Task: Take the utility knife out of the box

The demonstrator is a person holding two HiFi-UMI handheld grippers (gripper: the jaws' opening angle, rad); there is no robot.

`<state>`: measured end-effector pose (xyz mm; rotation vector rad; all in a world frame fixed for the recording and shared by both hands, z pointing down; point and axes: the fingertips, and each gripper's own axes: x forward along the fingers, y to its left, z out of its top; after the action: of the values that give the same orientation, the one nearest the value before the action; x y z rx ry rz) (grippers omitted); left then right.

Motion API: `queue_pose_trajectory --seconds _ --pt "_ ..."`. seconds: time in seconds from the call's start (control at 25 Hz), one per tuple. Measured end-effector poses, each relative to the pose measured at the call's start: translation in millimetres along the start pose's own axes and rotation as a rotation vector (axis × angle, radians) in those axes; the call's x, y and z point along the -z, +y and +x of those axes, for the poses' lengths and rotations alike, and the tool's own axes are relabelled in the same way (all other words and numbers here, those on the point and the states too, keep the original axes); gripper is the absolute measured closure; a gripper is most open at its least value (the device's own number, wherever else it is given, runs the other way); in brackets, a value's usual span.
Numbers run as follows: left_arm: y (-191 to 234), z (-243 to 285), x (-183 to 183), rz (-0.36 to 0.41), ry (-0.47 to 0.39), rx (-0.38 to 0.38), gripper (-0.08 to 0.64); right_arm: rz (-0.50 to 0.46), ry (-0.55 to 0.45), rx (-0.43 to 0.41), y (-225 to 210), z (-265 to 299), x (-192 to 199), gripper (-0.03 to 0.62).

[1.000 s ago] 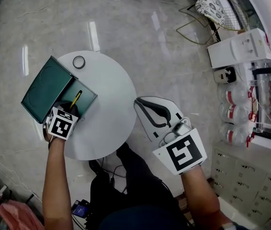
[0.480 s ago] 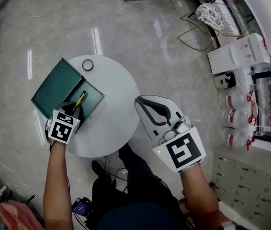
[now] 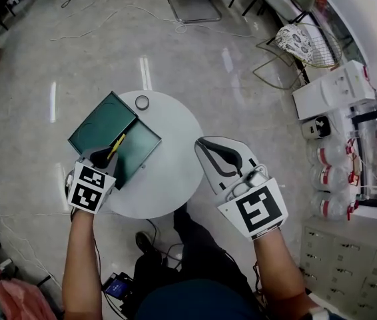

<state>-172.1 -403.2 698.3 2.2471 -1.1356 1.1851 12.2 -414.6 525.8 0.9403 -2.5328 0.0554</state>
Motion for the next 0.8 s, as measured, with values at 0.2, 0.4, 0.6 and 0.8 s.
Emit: queue_pose_trajectory --seconds 0.2,0.4,0.6,0.8 --pt "2.5 -62.6 -17.7 0.012 -0.089 -0.020 0.506 -0.028 -0.020 0.008 21.1 -14.2 -29.6 0.554" --pt "-6.2 -126.6 -34.9 0.036 -0.174 -0.035 0.506 -0.050 -0.046 0.025 38.7 -38.2 -58.5 0.554" --pt "-16.7 -190.4 -46.2 0.066 -0.253 -0.051 0.506 -0.061 -0.071 0.048 56.1 -63.1 -87.1 0.553" --pt "-29.8 -251.2 -58.8 0.075 -0.339 -0.061 0.506 -0.072 -0.107 0.053 75.7 -86.4 -117.4 0.554"
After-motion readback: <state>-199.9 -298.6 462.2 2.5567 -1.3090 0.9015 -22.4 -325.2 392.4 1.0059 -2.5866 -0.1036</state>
